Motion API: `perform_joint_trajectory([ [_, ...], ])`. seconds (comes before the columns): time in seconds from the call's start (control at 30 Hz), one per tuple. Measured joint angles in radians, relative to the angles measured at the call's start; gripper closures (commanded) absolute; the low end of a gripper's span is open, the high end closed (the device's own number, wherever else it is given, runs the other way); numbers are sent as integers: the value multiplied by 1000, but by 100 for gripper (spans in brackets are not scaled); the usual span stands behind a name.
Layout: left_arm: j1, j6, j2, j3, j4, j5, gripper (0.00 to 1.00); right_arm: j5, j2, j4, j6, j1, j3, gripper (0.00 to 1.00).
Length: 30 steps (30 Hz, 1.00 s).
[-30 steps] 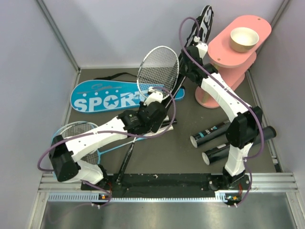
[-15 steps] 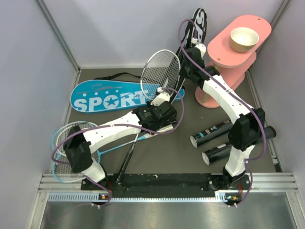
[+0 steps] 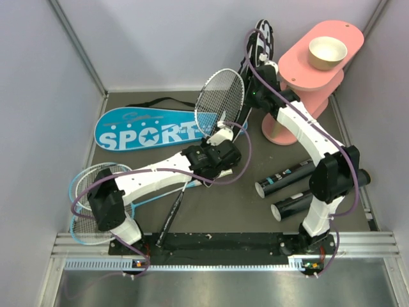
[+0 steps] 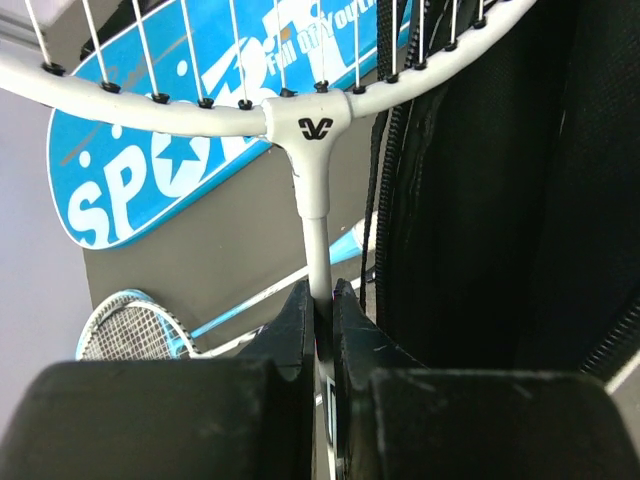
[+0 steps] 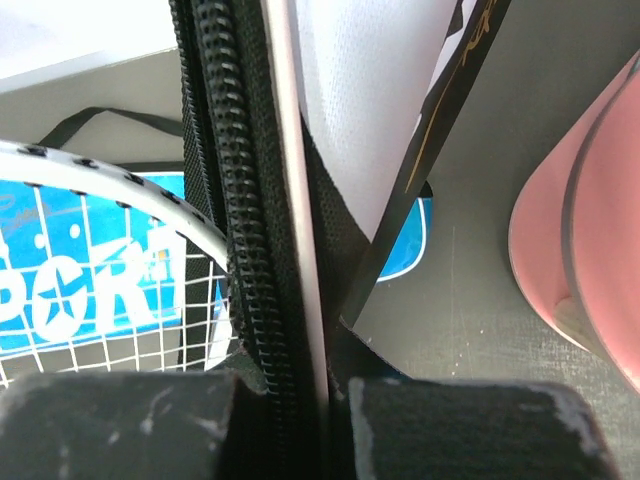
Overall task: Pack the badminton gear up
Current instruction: Place the racket in the racket bag.
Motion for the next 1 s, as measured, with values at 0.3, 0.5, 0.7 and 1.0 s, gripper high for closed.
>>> perform_joint_trajectory([
  [0.3,-43,-50,74,22,-42,-134,100,-29,0,-49,1,-8,53,100],
  [0.5,-53,-24,139,76,-70,-136,100,-72,-7,-16,-18,-3,35,100],
  [0.7,-53,113,146,134,-71,-95,100,-135,-89,103,-45,15,-134,100],
  [1.0,26,187,212,325,-96,105,100,-197,-191,218,-56,27,-325,100],
])
